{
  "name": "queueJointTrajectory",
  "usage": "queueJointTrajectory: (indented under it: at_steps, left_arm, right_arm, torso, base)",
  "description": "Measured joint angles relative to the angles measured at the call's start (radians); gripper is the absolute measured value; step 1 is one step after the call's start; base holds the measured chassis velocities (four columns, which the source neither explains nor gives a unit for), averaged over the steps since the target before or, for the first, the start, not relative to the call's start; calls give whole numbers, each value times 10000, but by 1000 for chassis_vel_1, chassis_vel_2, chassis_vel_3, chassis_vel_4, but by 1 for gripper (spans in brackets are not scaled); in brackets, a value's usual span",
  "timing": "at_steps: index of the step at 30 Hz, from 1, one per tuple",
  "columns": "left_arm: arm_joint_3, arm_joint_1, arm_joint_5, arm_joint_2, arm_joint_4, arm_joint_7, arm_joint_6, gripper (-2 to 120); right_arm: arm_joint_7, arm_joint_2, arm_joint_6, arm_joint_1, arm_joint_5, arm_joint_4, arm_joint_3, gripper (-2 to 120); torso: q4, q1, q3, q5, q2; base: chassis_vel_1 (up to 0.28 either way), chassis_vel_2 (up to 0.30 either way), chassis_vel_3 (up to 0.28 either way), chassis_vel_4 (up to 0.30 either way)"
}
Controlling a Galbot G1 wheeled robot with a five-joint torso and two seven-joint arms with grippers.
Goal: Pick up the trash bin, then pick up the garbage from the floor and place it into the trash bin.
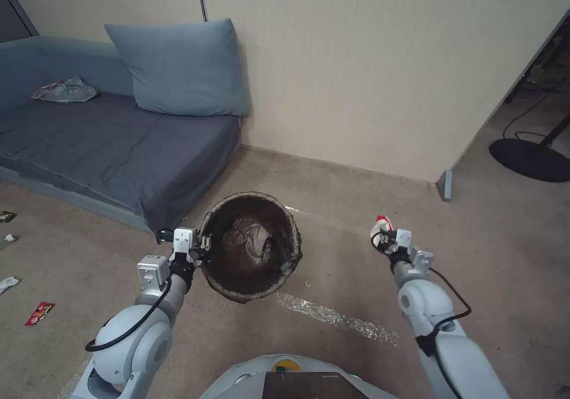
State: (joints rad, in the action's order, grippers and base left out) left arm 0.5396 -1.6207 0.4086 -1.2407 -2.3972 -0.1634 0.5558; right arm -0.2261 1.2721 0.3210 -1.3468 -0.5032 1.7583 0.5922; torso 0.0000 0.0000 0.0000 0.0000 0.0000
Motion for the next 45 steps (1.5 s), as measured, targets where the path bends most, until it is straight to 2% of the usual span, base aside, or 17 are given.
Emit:
queueJointTrajectory:
  at_steps: [1,2,6,7,10,15,18,24,26,27,34,35,42,45]
  left_arm:
    - [-25,-15,0,10,-29,-10,31,2]
    - [-25,-15,0,10,-29,-10,31,2]
    - [-86,-75,-21,34,-136,-97,202,2]
    - [-86,-75,-21,34,-136,-97,202,2]
    - [-127,-127,-84,44,-165,-136,273,2]
    - [-204,-145,-132,60,-180,-216,381,2]
    - [-255,-127,-141,88,-181,-265,490,2]
    - [-287,-71,-141,111,-181,-297,573,2]
    - [-322,-40,-140,104,-179,-329,594,2]
    - [-322,-40,-140,104,-179,-329,594,2]
    - [-382,-3,-140,67,-177,-385,686,2]
    - [-382,-3,-140,67,-177,-385,686,2]
    - [-374,1,-131,66,-188,-397,749,2]
    - [-374,11,-127,69,-189,-398,759,2]
  right_arm:
    - [194,-537,161,-324,-281,1189,63,0]
    - [194,-537,161,-324,-281,1189,63,0]
    - [786,-1854,620,-550,-1054,3591,17,0]
    - [786,-1854,620,-550,-1054,3591,17,0]
    - [1070,-2549,816,-460,-1748,4642,-110,0]
    - [1501,-3037,908,-320,-2353,5376,-166,0]
    - [1951,-3540,976,-4,-3194,5964,-330,0]
    - [2495,-4031,1056,886,-3613,6158,-963,0]
    - [2673,-4290,1113,1691,-3767,6143,-1779,0]
    - [2673,-4290,1113,1691,-3767,6143,-1779,0]
    - [2847,-4711,1256,2956,-3802,6042,-3874,0]
    - [2847,-4711,1256,2956,-3802,6042,-3874,0]
    - [2874,-4945,1378,3465,-3499,5977,-5512,0]
    - [2917,-5022,1417,3562,-3443,5986,-5838,0]
  torso:
    - [-2,0,0,1,0]
    - [-2,0,0,1,0]
    - [0,0,0,-2,0]
    - [0,0,0,-2,0]
    - [2,0,0,0,0]
    - [0,0,0,1,0]
    - [-3,0,0,1,0]
    - [-1,0,0,0,0]
    - [2,0,0,0,0]
    - [2,0,0,0,0]
    - [0,0,1,0,0]
    - [0,0,1,0,0]
    - [0,0,0,0,0]
    - [0,0,0,0,-1]
  base:
    - [0,0,0,0]
    - [0,0,0,0]
    - [0,0,0,0]
    - [0,0,0,0]
    - [0,0,0,0]
    - [0,0,0,0]
    - [0,0,0,0]
    - [0,0,0,0]
    - [0,0,0,0]
    - [0,0,0,0]
    - [0,0,0,0]
    - [0,0,0,0]
    - [0,0,0,0]
    - [0,0,0,0]
